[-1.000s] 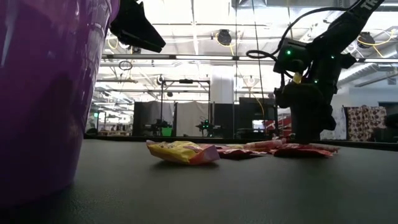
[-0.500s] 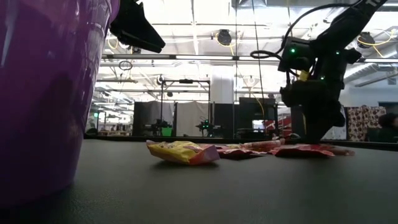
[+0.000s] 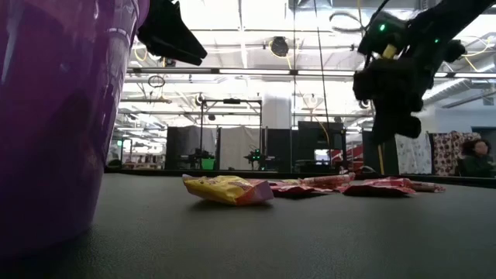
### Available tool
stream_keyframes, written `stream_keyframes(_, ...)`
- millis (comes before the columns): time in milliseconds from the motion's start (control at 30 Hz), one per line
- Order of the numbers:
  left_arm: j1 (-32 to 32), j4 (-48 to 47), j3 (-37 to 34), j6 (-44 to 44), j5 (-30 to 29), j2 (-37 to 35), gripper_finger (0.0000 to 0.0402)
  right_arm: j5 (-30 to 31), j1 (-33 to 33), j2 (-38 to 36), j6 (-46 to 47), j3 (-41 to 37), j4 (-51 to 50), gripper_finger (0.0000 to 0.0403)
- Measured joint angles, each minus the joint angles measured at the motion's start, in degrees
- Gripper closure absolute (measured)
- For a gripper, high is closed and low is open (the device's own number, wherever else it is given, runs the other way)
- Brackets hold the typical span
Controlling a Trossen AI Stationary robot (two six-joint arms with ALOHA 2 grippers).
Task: Sort candy by brand, put in halloween buckets
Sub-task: Put the red candy into the violet bucket
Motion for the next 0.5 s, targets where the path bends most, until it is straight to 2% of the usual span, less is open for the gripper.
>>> stream_keyframes(133, 0.00, 1.10, 0.00, -0.07, 0.05, 0.00, 0.0127, 4.23, 0.51, -1.94, 0.57, 0.00, -2.20, 0.0402)
stream_keyframes(267, 0.04, 1.38, 0.00, -0.07, 0.10, 0.00, 0.0127, 5.84, 0.44, 0.47, 0.89, 0.00, -1.45, 0.0388)
stream_keyframes(500, 0.03, 1.62, 0.00, -0.09, 0.17, 0.00, 0.0127, 5.81, -0.21, 9.98, 0.77, 0.00, 0.58, 0.0277)
